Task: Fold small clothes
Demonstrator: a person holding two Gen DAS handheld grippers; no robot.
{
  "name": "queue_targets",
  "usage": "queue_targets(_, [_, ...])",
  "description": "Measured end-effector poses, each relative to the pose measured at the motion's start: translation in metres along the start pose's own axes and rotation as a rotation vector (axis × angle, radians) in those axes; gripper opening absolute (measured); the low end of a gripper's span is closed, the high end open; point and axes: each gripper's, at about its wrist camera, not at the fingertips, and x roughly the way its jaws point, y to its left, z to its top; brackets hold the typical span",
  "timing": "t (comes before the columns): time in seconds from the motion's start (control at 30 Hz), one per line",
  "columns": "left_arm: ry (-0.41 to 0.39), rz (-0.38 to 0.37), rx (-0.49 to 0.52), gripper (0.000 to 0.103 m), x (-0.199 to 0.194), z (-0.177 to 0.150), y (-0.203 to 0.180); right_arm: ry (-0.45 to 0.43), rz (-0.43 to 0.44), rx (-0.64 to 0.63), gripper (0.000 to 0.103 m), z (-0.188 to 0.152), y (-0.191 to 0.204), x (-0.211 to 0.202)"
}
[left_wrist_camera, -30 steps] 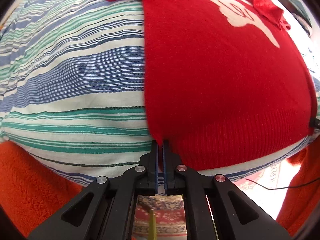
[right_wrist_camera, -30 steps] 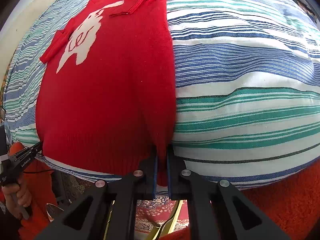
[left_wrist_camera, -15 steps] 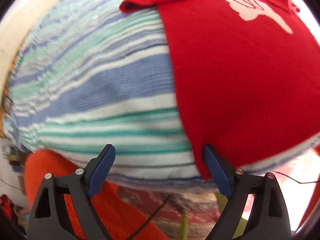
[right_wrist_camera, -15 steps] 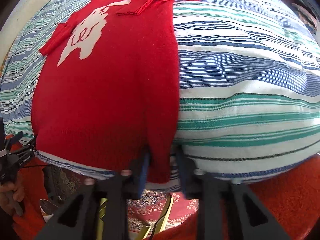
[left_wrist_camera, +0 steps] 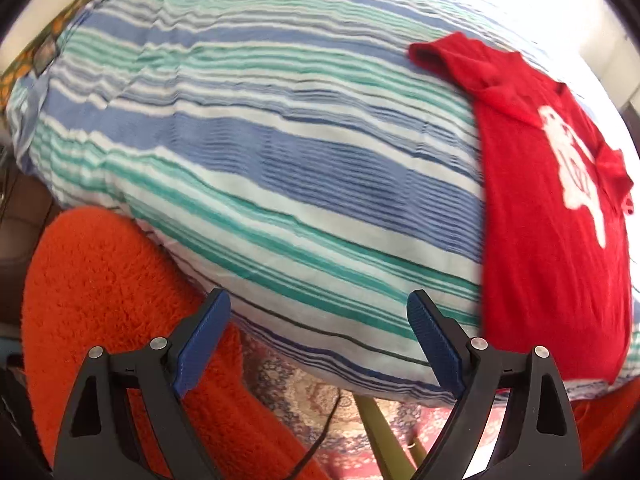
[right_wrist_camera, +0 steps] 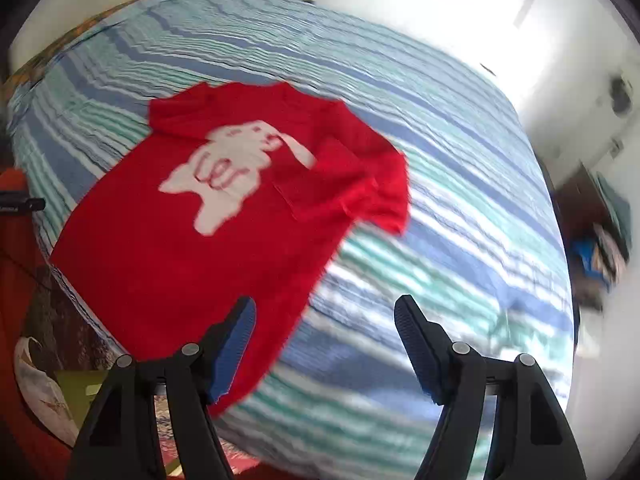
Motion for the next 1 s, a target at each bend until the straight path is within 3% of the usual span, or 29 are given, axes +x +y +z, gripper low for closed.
queue_targets(0.1, [0.011, -0.010, -0.032, 0.091, 0.000, -0.010, 0.000, 0.045, 0.012, -0.145, 0.070, 0.035, 0.014, 0.061])
queue_targets(0.2, [0.020, -0.022, -0.064, 0.091, 0.004, -0.012, -0.002, 0.110, 0.031, -0.179, 0.056, 0.047, 0.019, 0.112])
queue_targets(0.27, [0.029, -0.019, -0.067, 0.091, 0.006, -0.014, -0.001, 0.139, 0.027, -0.174, 0.053, 0.053, 0.024, 0.146])
queue_targets(0.3, [0.032, -0.013, -0.062, 0.091, 0.007, -0.013, -0.002, 0.147, 0.027, -0.164, 0.053, 0.053, 0.022, 0.158])
queue_targets(0.37, [0.037, 0.006, -0.044, 0.091, 0.008, -0.014, -0.006, 0.163, 0.058, -0.094, 0.042, 0.052, 0.012, 0.172])
queue_targets(0.4, [0.038, 0.011, -0.037, 0.091, 0.009, -0.014, -0.007, 0.149, 0.067, -0.046, 0.019, 0.052, 0.003, 0.170])
queue_targets(0.43, [0.040, 0.014, -0.032, 0.091, 0.010, -0.012, -0.008, 0.125, 0.062, 0.000, 0.009, 0.051, -0.009, 0.164])
queue_targets(0.5, [0.037, 0.003, -0.030, 0.091, 0.010, -0.012, -0.009, 0.047, 0.057, 0.143, 0.009, 0.043, -0.047, 0.141])
queue_targets(0.63, [0.019, -0.047, -0.030, 0.091, 0.007, -0.012, -0.014, -0.075, 0.012, 0.521, 0.009, -0.015, -0.160, 0.092])
queue_targets(0.77, [0.034, -0.011, -0.003, 0.091, 0.012, -0.013, -0.023, -0.102, -0.036, 0.842, 0.009, -0.101, -0.256, 0.074])
queue_targets(0.87, [0.042, 0.013, 0.010, 0.091, 0.013, -0.015, -0.028, -0.098, -0.067, 1.016, 0.009, -0.156, -0.294, 0.074])
queue_targets(1.0, [0.041, 0.044, 0.024, 0.091, 0.012, -0.017, -0.031, -0.098, -0.060, 1.157, 0.009, -0.205, -0.308, 0.084])
